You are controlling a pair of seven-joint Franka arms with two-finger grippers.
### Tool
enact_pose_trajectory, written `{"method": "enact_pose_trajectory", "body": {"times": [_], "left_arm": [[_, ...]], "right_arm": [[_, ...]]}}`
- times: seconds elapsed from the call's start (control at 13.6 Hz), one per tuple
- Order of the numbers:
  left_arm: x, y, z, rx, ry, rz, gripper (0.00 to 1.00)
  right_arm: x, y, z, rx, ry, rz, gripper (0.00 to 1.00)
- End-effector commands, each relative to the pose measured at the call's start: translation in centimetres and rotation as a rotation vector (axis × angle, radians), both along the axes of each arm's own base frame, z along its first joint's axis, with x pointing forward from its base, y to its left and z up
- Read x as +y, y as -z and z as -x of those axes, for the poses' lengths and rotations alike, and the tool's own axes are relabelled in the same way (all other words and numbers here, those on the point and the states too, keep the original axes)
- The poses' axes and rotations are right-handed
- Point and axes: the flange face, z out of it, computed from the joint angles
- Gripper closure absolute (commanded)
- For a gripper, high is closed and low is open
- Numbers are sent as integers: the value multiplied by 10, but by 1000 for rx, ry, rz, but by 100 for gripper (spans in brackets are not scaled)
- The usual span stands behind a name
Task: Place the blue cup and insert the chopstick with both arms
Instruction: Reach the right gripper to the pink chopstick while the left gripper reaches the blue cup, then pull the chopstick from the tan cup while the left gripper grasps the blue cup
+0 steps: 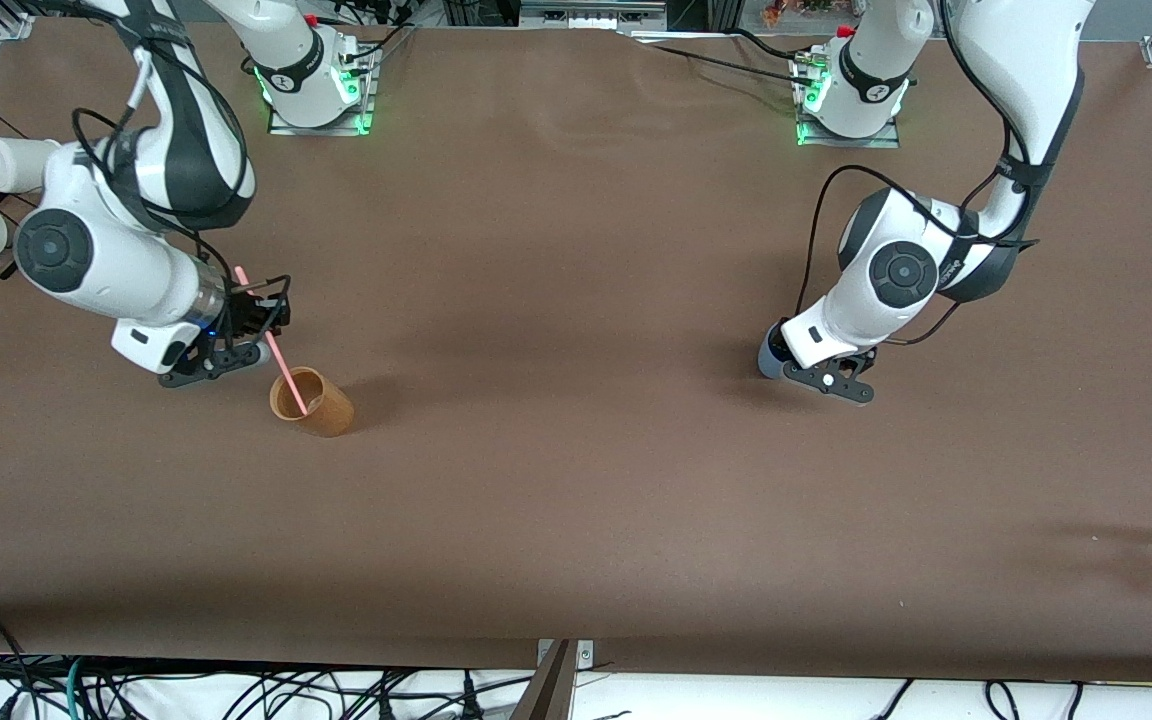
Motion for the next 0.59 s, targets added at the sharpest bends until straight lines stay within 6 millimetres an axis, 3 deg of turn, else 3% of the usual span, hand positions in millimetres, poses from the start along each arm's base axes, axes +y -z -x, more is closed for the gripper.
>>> {"method": "enact_pose_trajectory", "body": {"times": [0.0,0.29,0.37,0.51], "left_arm": [[1,-1,-1,-14,32,-9,100],[-4,-18,-9,-37,22,-6,100],[-18,-27,-9,-27,33,4,100],[-68,-53,-10,-39,66,33,100]], "right_arm": [[3,-59,6,36,-4,0,100],[15,-129,26,79,-36,13,100],[18,-143,28,82,-43,13,100],[35,-162,32,76,-77,12,100]]}}
